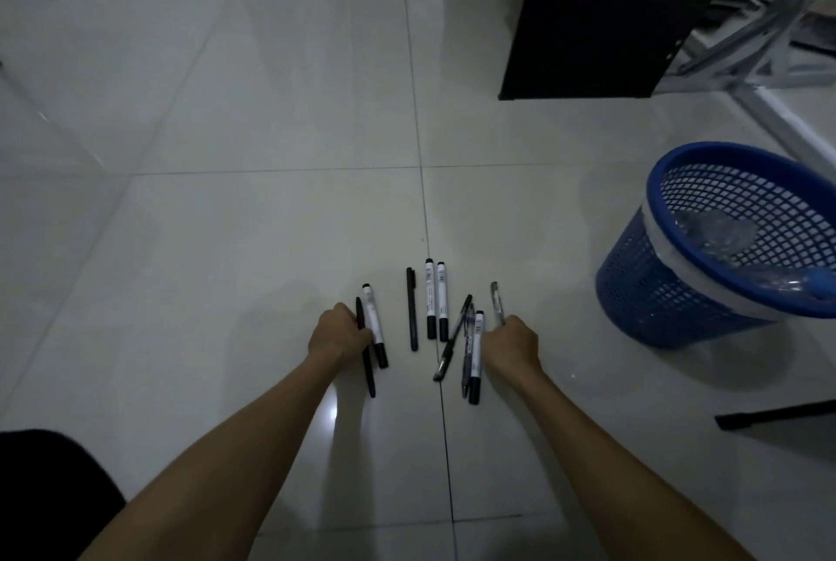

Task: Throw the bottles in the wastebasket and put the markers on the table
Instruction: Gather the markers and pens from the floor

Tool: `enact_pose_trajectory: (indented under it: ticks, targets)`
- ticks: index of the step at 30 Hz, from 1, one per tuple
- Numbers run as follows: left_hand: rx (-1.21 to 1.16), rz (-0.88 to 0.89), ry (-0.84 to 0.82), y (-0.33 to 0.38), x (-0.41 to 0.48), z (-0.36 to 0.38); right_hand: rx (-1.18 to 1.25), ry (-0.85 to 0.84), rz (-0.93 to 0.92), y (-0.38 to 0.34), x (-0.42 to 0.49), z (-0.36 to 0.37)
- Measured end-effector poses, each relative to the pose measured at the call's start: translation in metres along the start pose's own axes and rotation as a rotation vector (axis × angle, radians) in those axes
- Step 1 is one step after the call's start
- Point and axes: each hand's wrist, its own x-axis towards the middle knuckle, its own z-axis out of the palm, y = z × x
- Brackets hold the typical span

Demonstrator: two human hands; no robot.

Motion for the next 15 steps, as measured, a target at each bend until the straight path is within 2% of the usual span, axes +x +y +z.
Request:
enact_pose_trajectory:
  ticks: [5, 8, 15]
  targets:
    - [0.069, -0.040, 0.029, 0.008, -0.002, 0.003, -0.045, -0.039, -0.069, 0.005, -0.005, 0.013]
    - [-0.029, -0.052, 0.077, 0.010, -0.002, 0.003, -0.047, -0.035, -0.056, 0.007, -0.003, 0.017]
    - [-0.203, -0.025, 0.041, 0.028, 0.005, 0.014, -0.055, -0.079, 0.045, 0.008, 0.009, 0.010]
